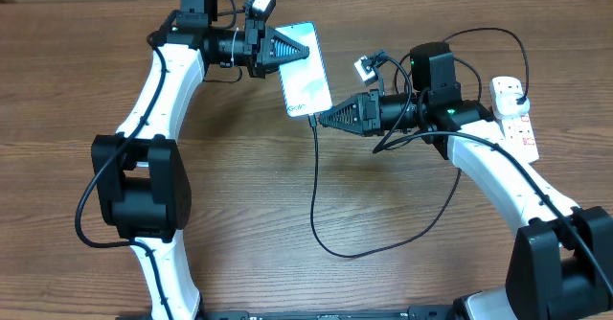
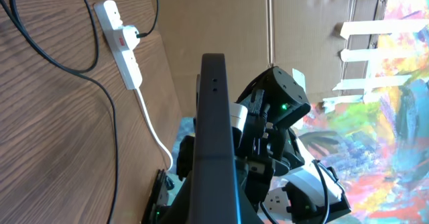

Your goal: Plug charger to phone and switch on socket

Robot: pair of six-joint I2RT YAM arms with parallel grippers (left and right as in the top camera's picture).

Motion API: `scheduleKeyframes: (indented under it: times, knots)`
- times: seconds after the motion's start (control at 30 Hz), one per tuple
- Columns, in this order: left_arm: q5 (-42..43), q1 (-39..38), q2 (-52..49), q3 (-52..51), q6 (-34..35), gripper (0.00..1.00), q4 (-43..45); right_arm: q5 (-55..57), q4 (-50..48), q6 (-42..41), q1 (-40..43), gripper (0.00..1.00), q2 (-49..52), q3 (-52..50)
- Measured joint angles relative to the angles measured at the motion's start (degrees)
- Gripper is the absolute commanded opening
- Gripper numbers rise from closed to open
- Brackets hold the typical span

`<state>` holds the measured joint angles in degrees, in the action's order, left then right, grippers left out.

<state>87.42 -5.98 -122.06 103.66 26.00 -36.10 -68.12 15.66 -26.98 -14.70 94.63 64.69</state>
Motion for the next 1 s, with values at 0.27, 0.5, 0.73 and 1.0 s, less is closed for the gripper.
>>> scheduleKeyframes:
  times: [0.27,0.5,0.73,1.0]
  knots:
    - [0.22,0.26,0.0,0.0,0.07,0.04,-0.07,1.09,2.12,0.17,-0.02,0.49,0.0,-0.11]
    - [0.13,1.36,0.0,0.0,0.7,0.04,-0.07,0.85,1.88,0.04,-0.55,0.48,0.0,-0.11]
    - [-0.7,1.46,0.0,0.0,0.7,0.04,-0.09,-2.45,-0.59,0.04,-1.07,0.48,0.0,-0.15]
    - [-0.85,1.46,0.0,0.0,0.72,0.04,-0.09,1.44,1.81,0.07,-5.84,0.31,0.0,-0.15]
